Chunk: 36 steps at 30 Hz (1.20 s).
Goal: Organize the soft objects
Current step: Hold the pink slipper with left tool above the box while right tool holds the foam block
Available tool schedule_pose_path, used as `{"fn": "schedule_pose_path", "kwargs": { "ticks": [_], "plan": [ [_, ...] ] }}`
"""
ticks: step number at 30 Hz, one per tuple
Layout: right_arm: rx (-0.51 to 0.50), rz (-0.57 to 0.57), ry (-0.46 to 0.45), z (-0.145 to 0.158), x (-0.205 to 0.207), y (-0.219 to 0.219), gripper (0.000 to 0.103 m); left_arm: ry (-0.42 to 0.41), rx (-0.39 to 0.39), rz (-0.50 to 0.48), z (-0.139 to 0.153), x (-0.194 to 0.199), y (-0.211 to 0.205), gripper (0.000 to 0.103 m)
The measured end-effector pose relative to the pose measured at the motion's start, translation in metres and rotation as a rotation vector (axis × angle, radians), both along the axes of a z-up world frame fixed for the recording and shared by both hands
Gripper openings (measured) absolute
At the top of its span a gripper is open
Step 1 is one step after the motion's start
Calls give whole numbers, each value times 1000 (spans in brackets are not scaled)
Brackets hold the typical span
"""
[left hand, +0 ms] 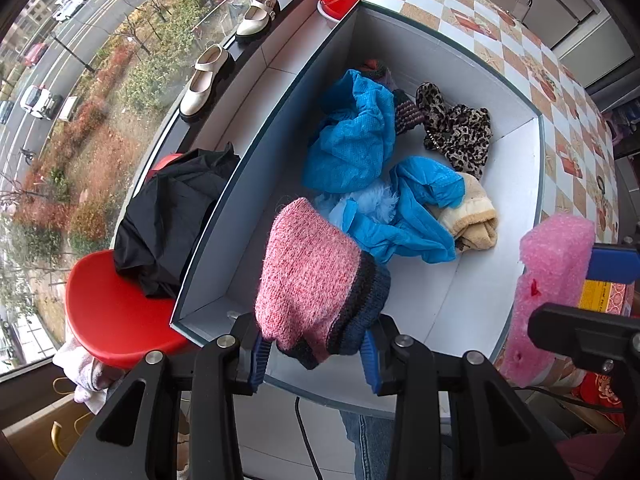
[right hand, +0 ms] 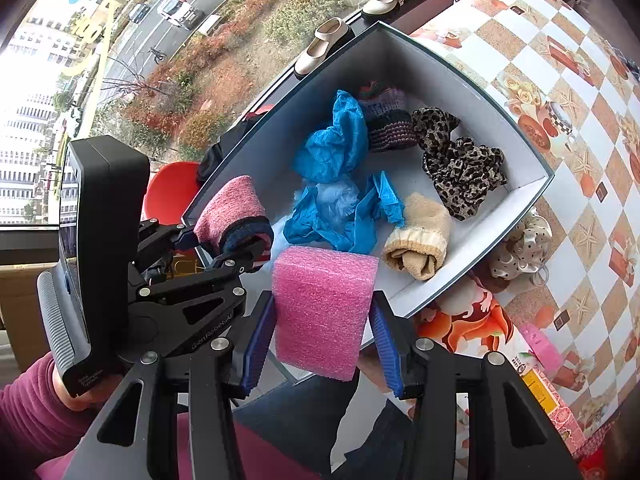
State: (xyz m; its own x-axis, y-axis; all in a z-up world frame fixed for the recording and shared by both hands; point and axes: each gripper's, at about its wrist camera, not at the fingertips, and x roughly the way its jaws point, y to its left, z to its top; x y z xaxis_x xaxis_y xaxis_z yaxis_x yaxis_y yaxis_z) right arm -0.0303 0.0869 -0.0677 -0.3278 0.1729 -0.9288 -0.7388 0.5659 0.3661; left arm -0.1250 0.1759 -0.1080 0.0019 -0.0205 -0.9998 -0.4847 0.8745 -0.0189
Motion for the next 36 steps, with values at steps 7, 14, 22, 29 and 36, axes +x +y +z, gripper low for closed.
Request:
{"fn": "schedule_pose_path", "kwargs": {
  "ticks": [7,14,22,29,36],
  "plan": [
    [-7,-1,10,-6,0,1,49,7,-10,1,-3,-1,-2,41],
    [-11,15,-19,-5,-2,5,49,16,-9,3,-7,-4,-1,41],
    [-18,60,-41,-7,-12,12,49,26,-9,2,-10,-8,-1,41],
    [-21,64,-40,-8,-13,13,49,29,-13,1,-12,-9,-1,41],
    [-20,63,-40,-9,-13,13,49,29,-11,-6,-14,-9,-2,43]
  ]
}}
